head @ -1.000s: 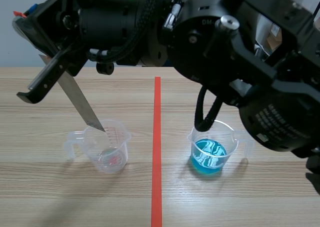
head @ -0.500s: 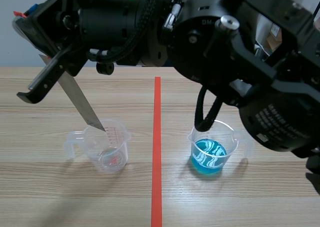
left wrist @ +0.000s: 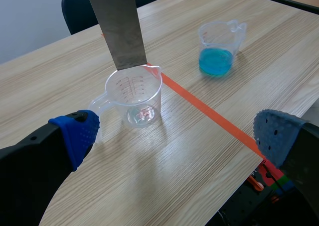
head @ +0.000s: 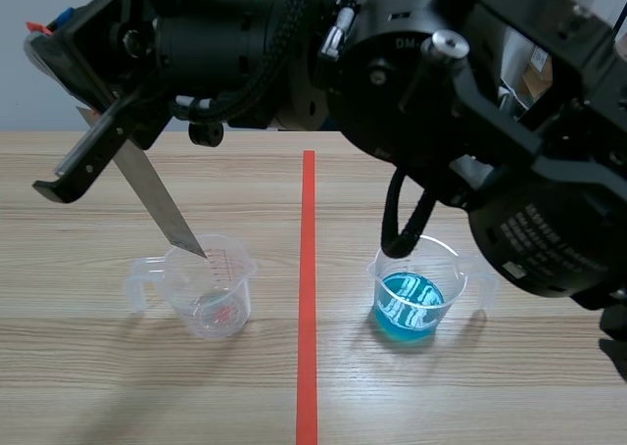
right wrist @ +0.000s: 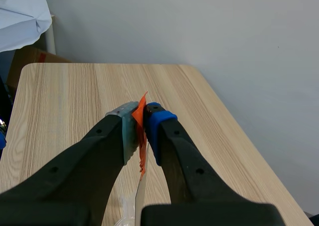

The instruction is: Do the redox reaction experiment

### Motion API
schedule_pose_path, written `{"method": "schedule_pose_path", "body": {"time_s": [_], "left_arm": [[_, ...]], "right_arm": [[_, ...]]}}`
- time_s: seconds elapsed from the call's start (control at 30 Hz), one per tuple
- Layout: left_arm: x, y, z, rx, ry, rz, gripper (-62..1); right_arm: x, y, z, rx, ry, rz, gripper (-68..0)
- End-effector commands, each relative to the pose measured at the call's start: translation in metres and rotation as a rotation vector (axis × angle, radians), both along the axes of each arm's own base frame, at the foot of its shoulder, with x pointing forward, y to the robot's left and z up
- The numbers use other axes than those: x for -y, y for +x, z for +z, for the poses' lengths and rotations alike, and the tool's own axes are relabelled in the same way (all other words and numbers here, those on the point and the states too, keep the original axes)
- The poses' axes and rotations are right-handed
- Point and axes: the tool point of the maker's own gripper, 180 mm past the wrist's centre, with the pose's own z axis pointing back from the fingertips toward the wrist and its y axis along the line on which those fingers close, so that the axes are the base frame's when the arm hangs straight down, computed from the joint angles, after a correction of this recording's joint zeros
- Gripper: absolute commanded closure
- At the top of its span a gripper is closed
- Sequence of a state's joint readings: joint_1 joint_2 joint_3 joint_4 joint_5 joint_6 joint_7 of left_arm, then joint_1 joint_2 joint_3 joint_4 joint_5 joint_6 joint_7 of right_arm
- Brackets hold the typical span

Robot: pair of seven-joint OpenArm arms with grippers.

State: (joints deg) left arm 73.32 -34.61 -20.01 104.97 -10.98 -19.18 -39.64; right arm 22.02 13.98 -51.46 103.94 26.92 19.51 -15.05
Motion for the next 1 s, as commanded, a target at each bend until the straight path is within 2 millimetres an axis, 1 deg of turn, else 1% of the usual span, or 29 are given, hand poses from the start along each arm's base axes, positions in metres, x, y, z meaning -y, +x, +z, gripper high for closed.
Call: {"method": "schedule_pose_path", "body": {"time_s": [0.0,0.27,0.47,0.63,0.77,0.97], "left_arm": [[0.002,0.001,0.004,0.015,-0.022,0.008,-62.3],[0.002,0.001,0.004,0.015,-0.022,0.008,-62.3],[0.002,0.001,0.004,0.015,-0.022,0.008,-62.3],[0.001,0.001,0.004,0.015,-0.022,0.008,-62.3],[0.001,0.001,0.004,0.015,-0.022,0.008,-62.3],[0.002,0.001,0.004,0.015,-0.022,0.008,-62.3]], "right_arm": [[-0.001,-0.003,0.016,0.028,0.041,0.013,-0.4],[0.001,-0.001,0.016,0.029,0.039,0.008,-0.4],[0.012,0.008,0.018,0.052,0.026,-0.004,-0.5],[0.031,0.017,0.015,0.049,0.014,-0.026,-0.4],[0.050,0.013,0.020,0.064,0.014,-0.002,-0.5],[0.082,0.010,0.026,0.078,0.011,-0.015,-0.5]]}}
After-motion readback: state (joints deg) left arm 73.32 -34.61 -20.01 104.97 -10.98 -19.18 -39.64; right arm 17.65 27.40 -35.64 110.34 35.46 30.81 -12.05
